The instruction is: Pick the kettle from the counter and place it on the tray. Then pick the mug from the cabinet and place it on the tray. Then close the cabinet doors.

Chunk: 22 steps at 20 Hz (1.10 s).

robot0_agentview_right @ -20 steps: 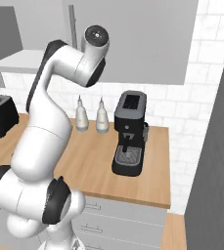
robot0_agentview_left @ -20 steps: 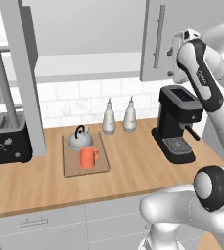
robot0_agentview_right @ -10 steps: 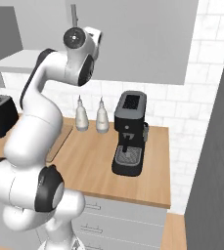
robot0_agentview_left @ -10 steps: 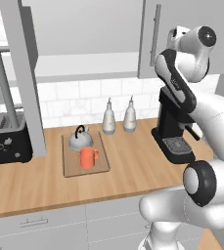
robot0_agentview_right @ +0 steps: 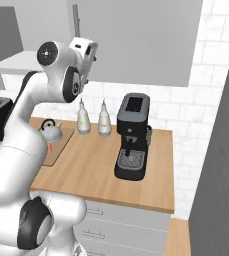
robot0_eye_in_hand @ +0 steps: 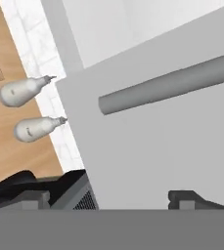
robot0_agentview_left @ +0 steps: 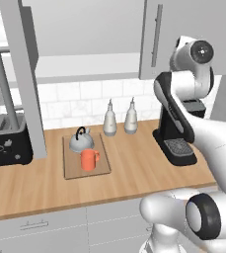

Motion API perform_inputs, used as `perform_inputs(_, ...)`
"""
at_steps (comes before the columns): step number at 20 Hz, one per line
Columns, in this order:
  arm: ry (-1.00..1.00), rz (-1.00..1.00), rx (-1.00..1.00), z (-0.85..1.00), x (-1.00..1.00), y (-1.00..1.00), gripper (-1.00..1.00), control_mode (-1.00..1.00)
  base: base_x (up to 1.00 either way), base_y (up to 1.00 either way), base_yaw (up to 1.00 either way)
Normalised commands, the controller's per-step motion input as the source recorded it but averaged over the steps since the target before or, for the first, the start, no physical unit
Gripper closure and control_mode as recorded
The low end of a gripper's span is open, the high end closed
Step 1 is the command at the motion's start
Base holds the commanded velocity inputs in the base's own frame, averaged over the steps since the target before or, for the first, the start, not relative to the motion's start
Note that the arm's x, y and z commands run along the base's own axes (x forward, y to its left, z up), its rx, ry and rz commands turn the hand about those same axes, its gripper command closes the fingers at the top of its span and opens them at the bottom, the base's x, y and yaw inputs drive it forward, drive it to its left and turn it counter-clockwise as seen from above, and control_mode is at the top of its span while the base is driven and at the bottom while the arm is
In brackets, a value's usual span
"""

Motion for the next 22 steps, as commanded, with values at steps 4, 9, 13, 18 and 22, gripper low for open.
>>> perform_inputs(4,0.0,-0.17,0.0,-0.22,-1.0,0.04,-1.0,-1.0,0.0,0.0,0.0)
perform_inputs(9,0.0,-0.13,0.0,-0.2,-0.91,0.01,-1.0,-1.0,0.0,0.0,0.0)
perform_inputs(13,0.0,-0.06,0.0,-0.22,-0.78,0.0,-1.0,-1.0,0.0,0.0,0.0)
perform_inputs(18,0.01,-0.01,-0.03,-0.26,-0.49,0.14,-1.0,-1.0,0.0,0.0,0.0)
perform_inputs(22,0.04,0.0,-0.08,-0.26,-0.07,0.26,-1.0,-1.0,0.0,0.0,0.0)
